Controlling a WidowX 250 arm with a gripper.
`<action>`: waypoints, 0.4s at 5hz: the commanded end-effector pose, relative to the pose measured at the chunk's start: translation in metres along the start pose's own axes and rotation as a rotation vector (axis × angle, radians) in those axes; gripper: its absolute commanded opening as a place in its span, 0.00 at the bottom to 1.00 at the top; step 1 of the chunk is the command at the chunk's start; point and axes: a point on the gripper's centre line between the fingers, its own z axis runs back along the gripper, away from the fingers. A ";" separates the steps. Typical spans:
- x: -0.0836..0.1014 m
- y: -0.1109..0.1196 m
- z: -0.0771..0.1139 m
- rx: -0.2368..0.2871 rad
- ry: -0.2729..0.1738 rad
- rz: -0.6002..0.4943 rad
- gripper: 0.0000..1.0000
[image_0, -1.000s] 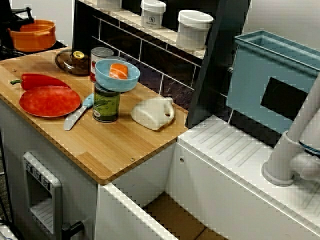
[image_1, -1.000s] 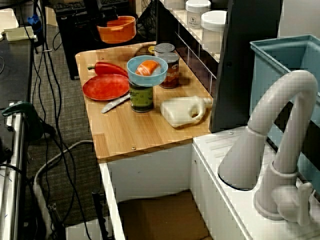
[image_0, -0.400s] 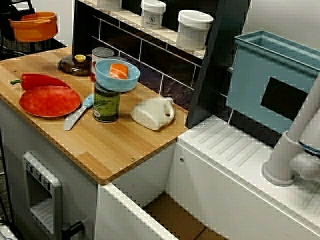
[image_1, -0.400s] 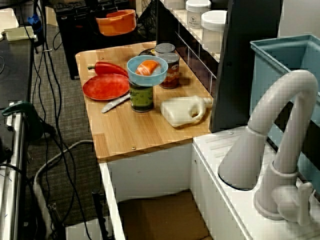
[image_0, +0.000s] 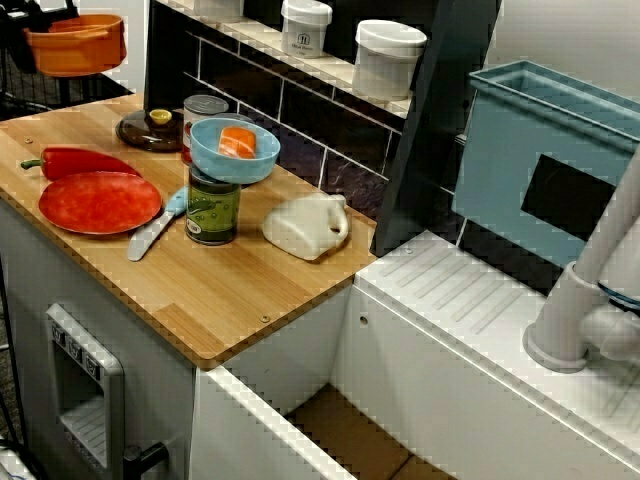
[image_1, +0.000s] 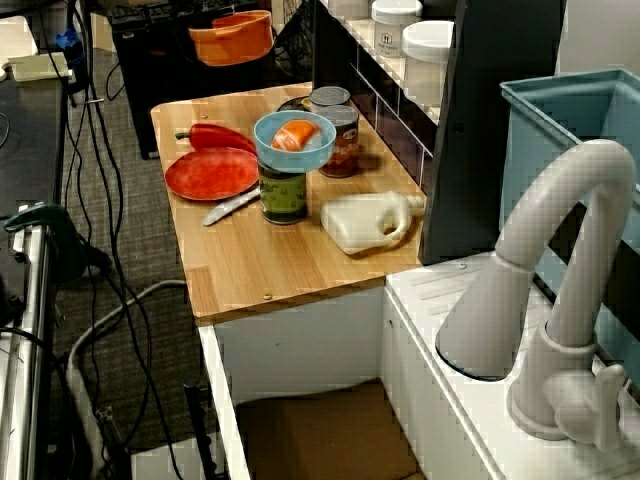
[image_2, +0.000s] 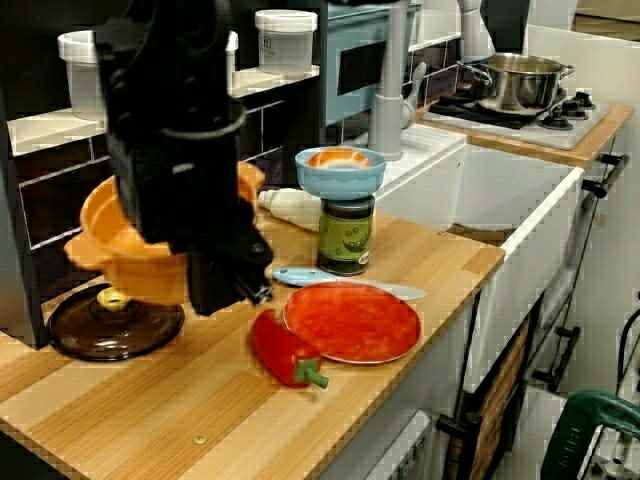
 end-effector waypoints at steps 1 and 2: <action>-0.025 -0.013 0.023 -0.014 -0.057 -0.078 0.00; -0.036 -0.018 0.021 -0.002 -0.047 -0.105 0.00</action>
